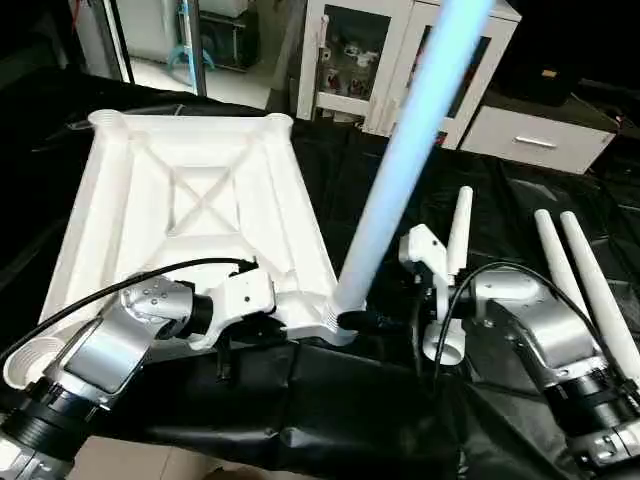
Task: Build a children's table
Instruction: Rotate leg to tighten
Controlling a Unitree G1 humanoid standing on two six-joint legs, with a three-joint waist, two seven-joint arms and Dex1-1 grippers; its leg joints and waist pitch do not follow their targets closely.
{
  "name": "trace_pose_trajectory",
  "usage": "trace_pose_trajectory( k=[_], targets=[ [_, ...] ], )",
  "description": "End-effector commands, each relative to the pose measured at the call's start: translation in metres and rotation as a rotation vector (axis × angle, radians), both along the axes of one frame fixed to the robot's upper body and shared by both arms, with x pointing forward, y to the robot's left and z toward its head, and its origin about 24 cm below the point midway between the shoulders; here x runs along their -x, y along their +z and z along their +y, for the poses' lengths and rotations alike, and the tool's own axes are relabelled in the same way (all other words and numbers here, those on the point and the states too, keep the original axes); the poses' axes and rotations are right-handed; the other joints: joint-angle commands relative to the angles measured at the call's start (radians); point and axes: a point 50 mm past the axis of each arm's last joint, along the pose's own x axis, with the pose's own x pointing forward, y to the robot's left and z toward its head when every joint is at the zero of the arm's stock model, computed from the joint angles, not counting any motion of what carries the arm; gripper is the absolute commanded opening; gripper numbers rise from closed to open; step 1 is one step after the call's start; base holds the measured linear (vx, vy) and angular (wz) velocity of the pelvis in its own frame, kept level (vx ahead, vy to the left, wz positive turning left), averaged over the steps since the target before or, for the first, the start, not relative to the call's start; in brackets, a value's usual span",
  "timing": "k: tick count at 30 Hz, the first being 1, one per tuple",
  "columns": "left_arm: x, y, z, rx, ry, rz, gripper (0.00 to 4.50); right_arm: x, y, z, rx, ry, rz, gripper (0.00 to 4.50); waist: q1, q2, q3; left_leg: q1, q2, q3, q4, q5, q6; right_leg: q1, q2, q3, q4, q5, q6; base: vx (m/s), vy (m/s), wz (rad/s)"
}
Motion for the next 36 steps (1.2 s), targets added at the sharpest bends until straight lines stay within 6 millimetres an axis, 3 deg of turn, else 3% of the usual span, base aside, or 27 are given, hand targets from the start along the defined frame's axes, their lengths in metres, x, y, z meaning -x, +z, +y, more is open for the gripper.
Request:
trace_pose_trajectory(
  k=[1, 3, 9, 31, 36],
  targets=[
    [0.0089, -0.0120, -0.0102, -0.031, -0.081, 0.059, 0.00, -0.0035, 0.0007, 0.0004, 0.019, 0.022, -0.017, 4.45, -0.006, 0.014, -0.055, 0.012, 0.038, -0.005, -0.071, -0.084, -0.007, 0.040, -0.081, 0.054, -0.057, -0.013, -0.208, 0.000, 0.000, 0.00],
    [0.0088, -0.0121, -0.0106, -0.032, -0.084, 0.060, 0.00, -0.0053, -0.0019, 0.0018, 0.031, 0.029, -0.017, 4.45, -0.007, 0.016, -0.056, 0.012, 0.037, -0.004, -0.070, -0.071, -0.003, 0.039, -0.080, 0.054, -0.055, 0.005, -0.212, 0.000, 0.000, 0.00],
    [0.0083, -0.0124, -0.0118, -0.034, -0.087, 0.056, 0.00, -0.0073, -0.0038, 0.0034, 0.033, 0.062, -0.010, 3.86, -0.005, 0.010, -0.057, 0.012, 0.038, -0.004, -0.069, -0.070, 0.005, 0.041, -0.081, 0.054, -0.055, -0.001, -0.213, 0.000, 0.000, 0.00],
    [0.0099, -0.0137, -0.0106, -0.036, -0.087, 0.067, 0.00, -0.0064, -0.0065, 0.0044, 0.000, 0.084, -0.010, 2.04, -0.003, 0.013, -0.060, 0.011, 0.036, -0.005, -0.065, -0.056, 0.007, 0.043, -0.079, 0.052, -0.050, 0.025, -0.220, 0.000, 0.000, 0.00],
    [0.0101, -0.0135, -0.0100, -0.037, -0.089, 0.072, 0.00, -0.0055, -0.0077, 0.0048, 0.000, 0.089, -0.006, 1.96, -0.003, 0.013, -0.061, 0.010, 0.035, -0.005, -0.065, -0.051, 0.008, 0.045, -0.078, 0.052, -0.049, 0.033, -0.222, 0.000, 0.000, 0.00]
  ],
)
